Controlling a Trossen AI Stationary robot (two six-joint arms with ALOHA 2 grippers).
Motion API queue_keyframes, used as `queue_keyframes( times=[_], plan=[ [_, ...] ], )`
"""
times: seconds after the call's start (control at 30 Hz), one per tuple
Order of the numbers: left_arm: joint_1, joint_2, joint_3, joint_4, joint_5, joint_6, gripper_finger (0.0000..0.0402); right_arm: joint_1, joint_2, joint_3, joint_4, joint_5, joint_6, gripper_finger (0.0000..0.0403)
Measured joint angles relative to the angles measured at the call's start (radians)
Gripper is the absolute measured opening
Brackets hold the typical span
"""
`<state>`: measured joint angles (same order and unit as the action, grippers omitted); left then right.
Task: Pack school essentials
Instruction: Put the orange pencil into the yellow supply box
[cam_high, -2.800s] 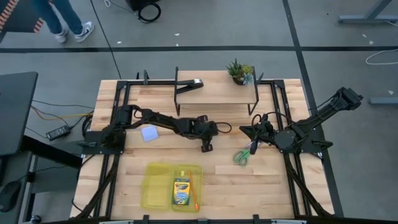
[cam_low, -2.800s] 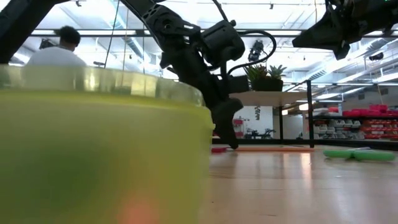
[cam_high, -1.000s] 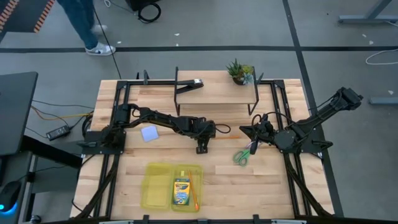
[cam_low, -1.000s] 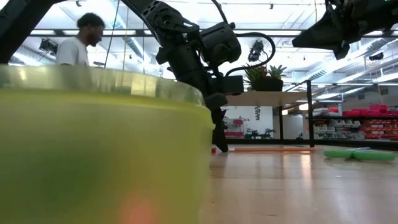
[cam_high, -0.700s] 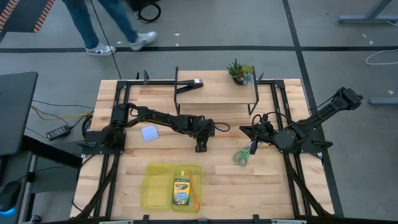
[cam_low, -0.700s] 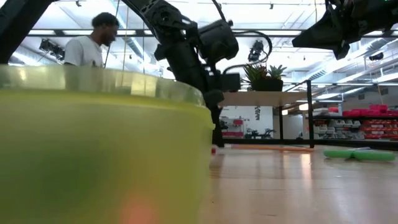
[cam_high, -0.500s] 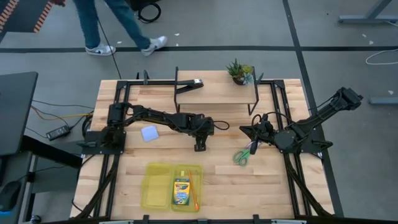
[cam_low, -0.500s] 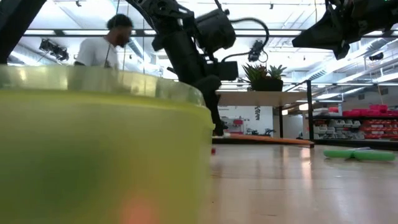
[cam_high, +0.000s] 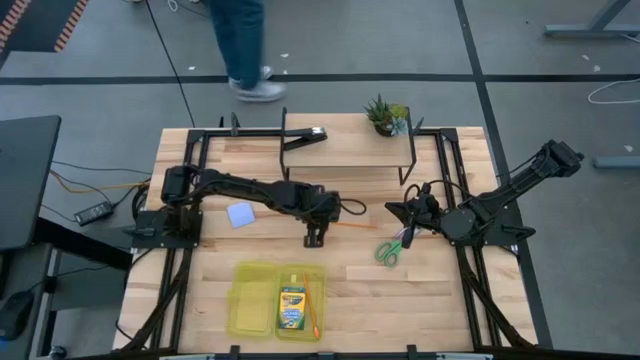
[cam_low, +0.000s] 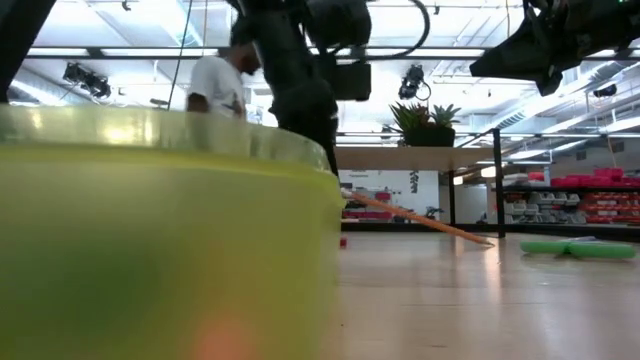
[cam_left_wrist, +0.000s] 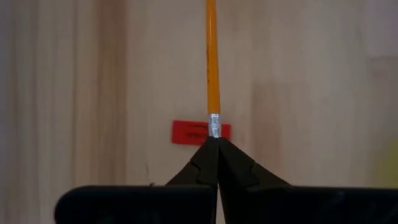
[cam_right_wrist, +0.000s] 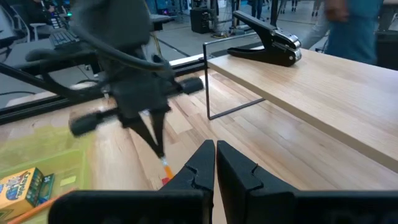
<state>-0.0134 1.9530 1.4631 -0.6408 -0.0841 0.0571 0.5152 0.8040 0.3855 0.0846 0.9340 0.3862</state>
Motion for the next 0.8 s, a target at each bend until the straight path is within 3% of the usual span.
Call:
queue_keyframes(
  times=[0.2, 0.8],
  plan=[
    [-0.045, -0.005, 0.12, -0.216, 0.003, 0.0, 0.0003, 0.0, 0.0, 0.0, 0.002, 0.0, 0.0, 0.0023],
    [-0.192, -0.005, 0.438, -0.634, 0.002, -0.085, 0.0005, 0.0, 0.0, 0.0, 0.0, -0.026, -0.012, 0.0023]
  ],
)
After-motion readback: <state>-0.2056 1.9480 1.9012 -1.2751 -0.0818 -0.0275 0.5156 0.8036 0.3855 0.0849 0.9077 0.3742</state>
